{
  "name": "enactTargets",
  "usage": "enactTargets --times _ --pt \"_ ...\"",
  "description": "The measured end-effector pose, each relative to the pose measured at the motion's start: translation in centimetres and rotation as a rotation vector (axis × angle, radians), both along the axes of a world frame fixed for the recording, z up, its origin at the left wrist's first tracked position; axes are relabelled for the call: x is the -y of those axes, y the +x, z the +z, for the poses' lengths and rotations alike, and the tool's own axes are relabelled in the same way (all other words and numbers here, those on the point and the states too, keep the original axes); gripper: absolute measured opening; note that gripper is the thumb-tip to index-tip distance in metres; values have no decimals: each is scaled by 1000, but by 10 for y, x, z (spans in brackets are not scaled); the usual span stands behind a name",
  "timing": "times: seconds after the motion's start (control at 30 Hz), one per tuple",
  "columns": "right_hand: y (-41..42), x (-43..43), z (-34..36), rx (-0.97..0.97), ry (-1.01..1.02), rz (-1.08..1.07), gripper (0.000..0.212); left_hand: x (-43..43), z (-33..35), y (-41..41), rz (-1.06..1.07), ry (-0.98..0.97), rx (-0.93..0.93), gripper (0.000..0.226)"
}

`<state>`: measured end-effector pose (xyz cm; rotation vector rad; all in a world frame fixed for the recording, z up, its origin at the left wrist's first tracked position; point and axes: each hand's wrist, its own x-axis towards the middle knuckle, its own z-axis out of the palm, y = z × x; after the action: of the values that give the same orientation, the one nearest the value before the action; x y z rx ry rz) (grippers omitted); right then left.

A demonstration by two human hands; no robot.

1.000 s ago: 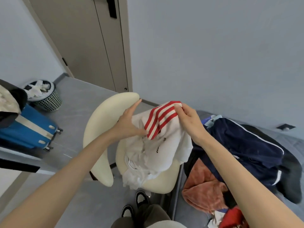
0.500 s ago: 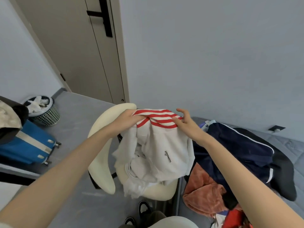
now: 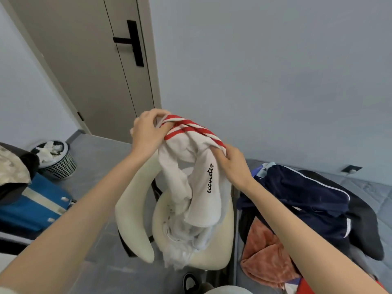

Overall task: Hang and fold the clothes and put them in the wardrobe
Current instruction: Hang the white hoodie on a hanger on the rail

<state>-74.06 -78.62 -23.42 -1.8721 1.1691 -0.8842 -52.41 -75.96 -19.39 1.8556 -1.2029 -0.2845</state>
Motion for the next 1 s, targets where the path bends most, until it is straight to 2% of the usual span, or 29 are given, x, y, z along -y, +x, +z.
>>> enactTargets --times 0.03,0.1,0.17,0.23,0.3,0.37,0.4,0.43,0.5,0.53,0.63,0.7,0.77,0.87,0.9,0.93,1.0 --pt "3 2 9 46 15 -24 50 -3 -2 5 13 10 72 36" --pt "9 8 26 172 119 -84 48 -13 -7 6 -44 -5 94 51" --pt "15 13 43 300 255 -147 41 -26 -18 1 -274 28 -38 55" --pt "21 13 61 393 367 -169 43 -42 -30 0 -599 245 -144 71" --pt "29 10 76 503 480 -143 38 -56 -46 2 -818 490 -29 100" --pt "37 4 89 612 600 -81 28 -67 -57 -2 -863 584 74 122" --pt "40 0 95 653 653 -52 25 -71 -61 -6 -829 549 73 121" --pt "41 -2 101 682 692 -36 23 -73 -63 -9 -782 449 23 110" --pt "42 -6 108 698 716 -42 18 -72 -61 -12 -639 185 -153 60" --pt "41 -7 109 692 712 -58 14 -73 -54 -11 -554 102 -239 48" --pt "31 -11 103 623 681 -132 7 -78 -35 7 -371 25 -338 44" --pt "20 -13 89 546 667 -241 3 -83 -24 18 -357 10 -300 33" --pt "13 -17 74 551 671 -300 10 -87 -13 24 -355 -17 -242 30" --pt "12 -34 63 496 681 -139 14 -88 6 24 -289 -84 -225 27" --pt "13 -41 60 405 686 -50 22 -88 13 24 -260 -97 -227 24" --pt "14 -48 58 302 693 32 41 -87 20 23 -242 -104 -220 22" --pt "14 -60 50 47 676 181 96 -86 32 20 -257 -97 -184 26"
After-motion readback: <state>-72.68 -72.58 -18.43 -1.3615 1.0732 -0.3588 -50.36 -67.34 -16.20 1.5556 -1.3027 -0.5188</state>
